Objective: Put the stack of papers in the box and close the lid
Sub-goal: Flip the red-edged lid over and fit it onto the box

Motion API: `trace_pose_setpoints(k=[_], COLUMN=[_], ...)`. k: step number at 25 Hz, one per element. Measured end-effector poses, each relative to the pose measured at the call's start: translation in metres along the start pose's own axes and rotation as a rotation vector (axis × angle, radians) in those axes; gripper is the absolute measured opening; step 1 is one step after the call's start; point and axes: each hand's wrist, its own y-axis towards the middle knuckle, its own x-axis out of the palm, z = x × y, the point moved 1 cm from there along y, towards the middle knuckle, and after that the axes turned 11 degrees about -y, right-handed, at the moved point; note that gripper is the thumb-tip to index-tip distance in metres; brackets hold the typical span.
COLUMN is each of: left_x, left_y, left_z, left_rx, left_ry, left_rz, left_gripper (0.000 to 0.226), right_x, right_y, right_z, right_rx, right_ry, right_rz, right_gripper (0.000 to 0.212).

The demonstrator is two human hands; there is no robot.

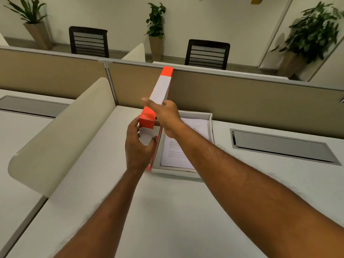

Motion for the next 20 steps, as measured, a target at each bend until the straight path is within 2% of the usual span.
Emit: trace_pose_setpoints(k=[3,7,8,9,11,13,14,17,20], left_x=[0.017,0.022,0.019,0.015,0.008,0.002,0.001,-0.004,-0.002], left_y=[-0.007,-0.017,-0.020,-0.023,-0.028,-0.036,-0.039,-0.044,-0.049], left_z=[0.003,-0.011,-0.020,-0.031,-0.055,-0.072,-0.077,-0.086,-0.097], left_rx=[-0.016,0.009,-0.043,-0.156,-0.566,-0.966,-1.085,-1.184,-1.146], left_ry=[0.055,0.028,0.015,0.008,0.020,-0.075,-0.195,-0.421,-0.357], left_rz=[-0.023,-0.189,-0.154,-0.058,0.157,0.199,0.202,0.228,0.199], left_gripper=[0.070,0.073,0.071,0.070,0.074,0.074,0.072,0.065,0.055], right_x=[-0.007,-0.025,-0.030,-0.035,-0.046,-0.059,-0.065,-0.082,-0.100], right_y=[-0.004,-0.006,-0.006,-0.006,-0.008,-0.009,-0.011,-0.017,-0.022], right_z=[0.002,0.017,0.022,0.027,0.036,0.049,0.056,0.085,0.113], right_rx=[-0.009,0.037,0.044,0.046,0.055,0.065,0.069,0.087,0.106], right_ry=[-0.133,-0.179,-0.134,-0.084,-0.004,0.076,0.112,0.183,0.228], right_rz=[0.134,0.231,0.250,0.268,0.293,0.296,0.295,0.284,0.268], right_gripper=[0.071,0.067,0.065,0.064,0.062,0.057,0.055,0.049,0.047])
